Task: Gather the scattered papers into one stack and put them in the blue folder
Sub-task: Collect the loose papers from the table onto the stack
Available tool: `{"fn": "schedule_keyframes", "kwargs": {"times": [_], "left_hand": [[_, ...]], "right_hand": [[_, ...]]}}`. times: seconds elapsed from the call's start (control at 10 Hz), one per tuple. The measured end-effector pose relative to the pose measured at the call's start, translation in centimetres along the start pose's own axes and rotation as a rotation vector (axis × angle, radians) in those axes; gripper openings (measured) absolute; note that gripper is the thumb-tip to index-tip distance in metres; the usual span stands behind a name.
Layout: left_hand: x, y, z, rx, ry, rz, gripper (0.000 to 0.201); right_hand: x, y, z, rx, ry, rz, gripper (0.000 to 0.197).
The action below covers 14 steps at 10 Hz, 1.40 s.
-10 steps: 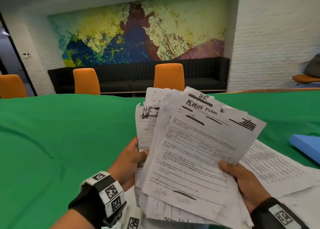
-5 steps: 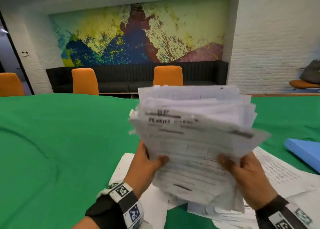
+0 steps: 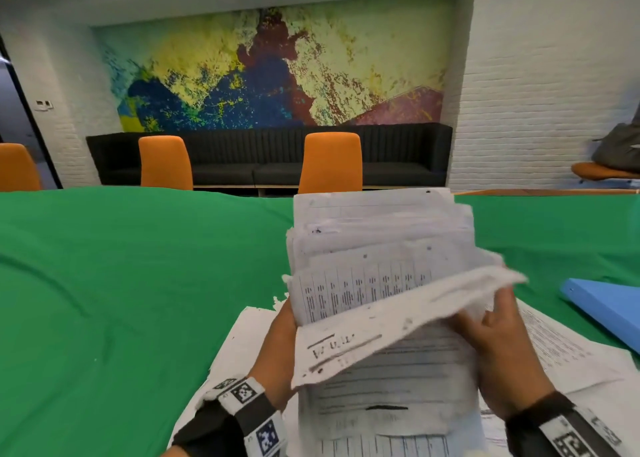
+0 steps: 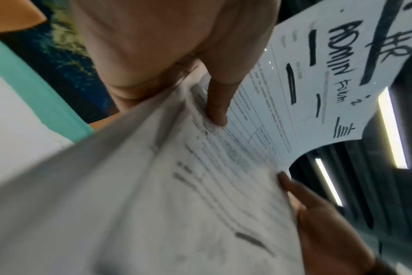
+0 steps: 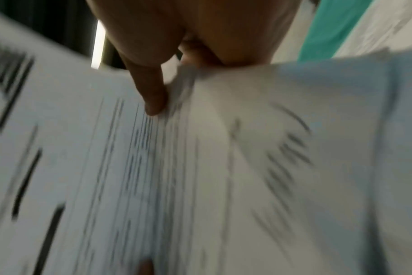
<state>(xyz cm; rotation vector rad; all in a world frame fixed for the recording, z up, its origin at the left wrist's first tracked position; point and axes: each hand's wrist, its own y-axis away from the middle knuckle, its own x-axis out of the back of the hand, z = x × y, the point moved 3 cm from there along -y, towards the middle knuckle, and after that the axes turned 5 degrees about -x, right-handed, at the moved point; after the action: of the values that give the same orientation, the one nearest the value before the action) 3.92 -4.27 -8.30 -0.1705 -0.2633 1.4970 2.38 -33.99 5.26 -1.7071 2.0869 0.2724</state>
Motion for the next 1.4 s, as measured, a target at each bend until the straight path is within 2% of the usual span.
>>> {"fn": "schedule_keyframes", "kwargs": {"times": [0.1,0.2,0.3,0.4,0.5,0.6,0.7,0.8,0.9,1.0,1.1,1.2,1.3,1.4], "left_hand": [[-1.0,0.5,2.8,0.035,0.104,-0.044,0.032],[-1.1,0.7,2.3,0.039,0.048,-0.024,0.033],[-1.4,0.8,2.9,-0.015,0.016,0.051,0.030],[-1.6,0.1,4.3,-0.076,0.018,0.105,0.028],[-1.3,-0.2,4.2,-0.066,0.030,0.109,0.044],[-0.8,0.3,3.1,0.004,0.079,0.084,0.051],[0.0,0.3,2.7,0.005,0.096,0.085,0.056],[0.1,0.1,2.9,-0.016,0.137,0.062,0.059],[-0.4,0.3,3.4,-0.037,0.158,0.019,0.062],[0.0,0.4,4.4,-0.105,0.187,0.049,0.083],[0.9,0.1,6.7,-0.252,0.109,0.057,0.107],[1.7,-0.8,10.2,-0.442,-0.186,0.109,0.107],[1.6,-2.1,12.8,-0.580,-0.495,0.093,0.083],[1.4,-2.8,13.1,-0.516,-0.596,0.060,0.052]], "right_hand": [[2.5,3.3,8.6,-0.078,0.052,-0.081,0.068],[2.2,4.0,8.9,-0.091,0.228,-0.115,0.033],[0.9,5.3,7.9,0.050,0.422,-0.139,0.013],[-0.2,5.9,7.3,0.180,0.467,-0.182,0.015],[-0.8,6.0,7.2,0.213,0.444,-0.214,0.018],[0.6,5.2,8.3,0.132,0.372,-0.184,0.038],[2.2,4.8,9.7,-0.003,0.327,-0.157,0.042],[2.8,4.8,10.8,-0.131,0.296,-0.191,0.040],[2.7,5.1,11.3,-0.191,0.297,-0.253,0.046],[3.1,5.1,11.8,-0.194,0.318,-0.279,0.068],[3.3,5.0,11.7,-0.165,0.355,-0.275,0.057],[3.0,5.0,11.5,-0.211,0.326,-0.288,0.039],[2.8,4.9,11.4,-0.215,0.352,-0.302,0.045],[3.1,4.9,11.6,-0.193,0.358,-0.293,0.052]]}}
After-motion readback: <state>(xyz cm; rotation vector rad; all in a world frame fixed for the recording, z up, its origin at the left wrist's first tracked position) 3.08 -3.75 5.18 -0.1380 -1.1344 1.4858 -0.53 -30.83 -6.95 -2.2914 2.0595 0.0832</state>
